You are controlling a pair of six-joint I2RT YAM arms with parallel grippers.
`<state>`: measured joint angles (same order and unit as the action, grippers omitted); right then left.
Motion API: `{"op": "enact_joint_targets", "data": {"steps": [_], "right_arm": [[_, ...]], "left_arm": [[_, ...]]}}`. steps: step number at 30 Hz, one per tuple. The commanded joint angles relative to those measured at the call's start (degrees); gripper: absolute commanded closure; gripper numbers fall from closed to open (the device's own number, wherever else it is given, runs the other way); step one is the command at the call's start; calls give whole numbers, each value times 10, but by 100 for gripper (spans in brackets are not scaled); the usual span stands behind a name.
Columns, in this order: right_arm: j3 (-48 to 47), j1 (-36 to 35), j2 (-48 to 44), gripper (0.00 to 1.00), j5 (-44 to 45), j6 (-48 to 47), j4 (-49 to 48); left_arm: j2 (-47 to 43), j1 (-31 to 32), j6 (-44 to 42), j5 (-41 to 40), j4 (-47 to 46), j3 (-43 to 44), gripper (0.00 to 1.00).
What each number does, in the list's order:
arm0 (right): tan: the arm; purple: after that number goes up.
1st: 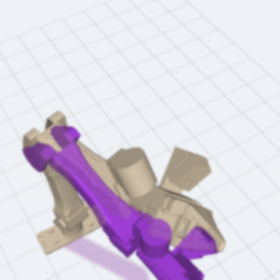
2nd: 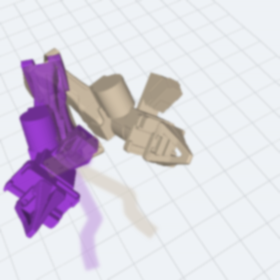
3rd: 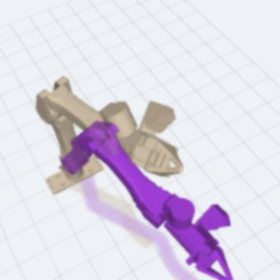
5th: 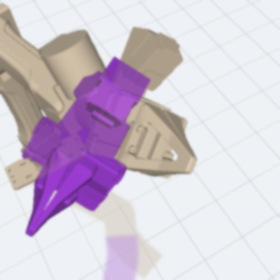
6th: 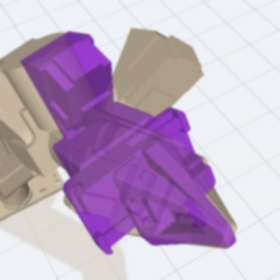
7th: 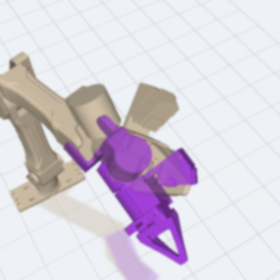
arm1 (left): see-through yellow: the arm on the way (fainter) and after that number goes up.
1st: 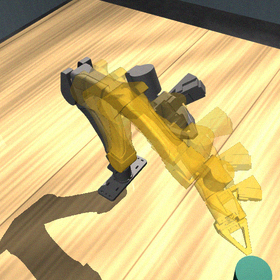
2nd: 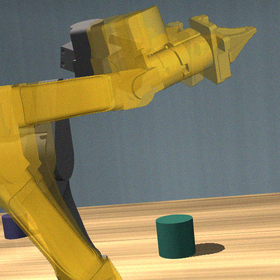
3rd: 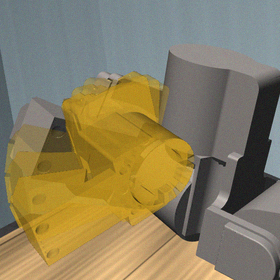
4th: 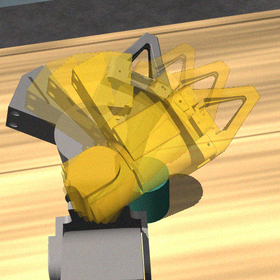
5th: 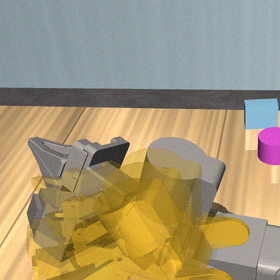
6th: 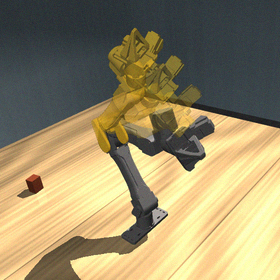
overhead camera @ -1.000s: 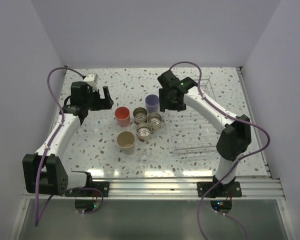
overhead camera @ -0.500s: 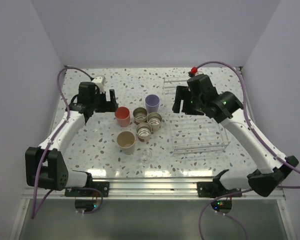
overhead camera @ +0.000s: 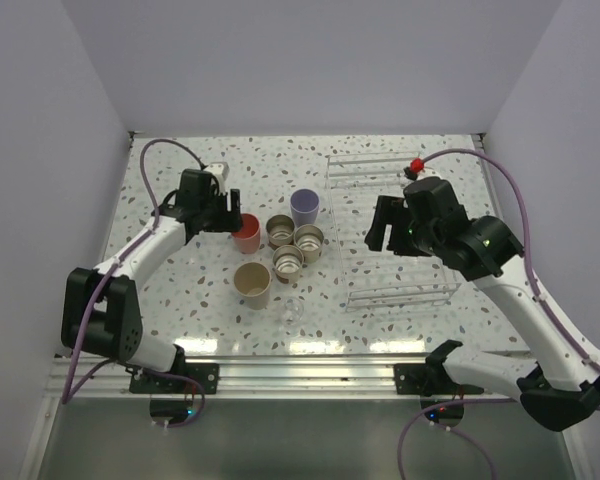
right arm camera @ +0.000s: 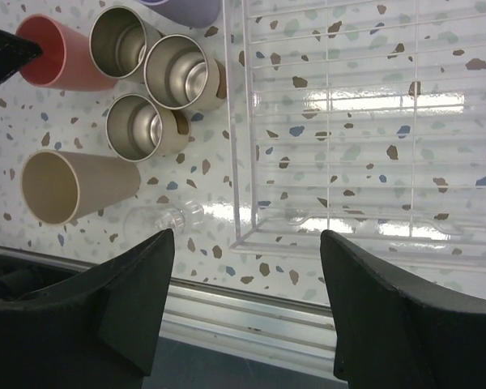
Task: Load the cups into the dish rack
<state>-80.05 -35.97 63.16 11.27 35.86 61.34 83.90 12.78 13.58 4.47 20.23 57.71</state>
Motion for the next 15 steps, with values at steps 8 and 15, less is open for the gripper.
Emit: {"op": "enact_joint_targets", "data": {"steps": [8, 15], "right_arm": [[12, 0, -30, 24, 4, -12, 43], [25, 1, -32, 24, -9, -12, 35]], "left_arm": [[40, 8, 26, -16, -47, -14, 46], [48, 9, 31, -10, -53, -16, 71]]}}
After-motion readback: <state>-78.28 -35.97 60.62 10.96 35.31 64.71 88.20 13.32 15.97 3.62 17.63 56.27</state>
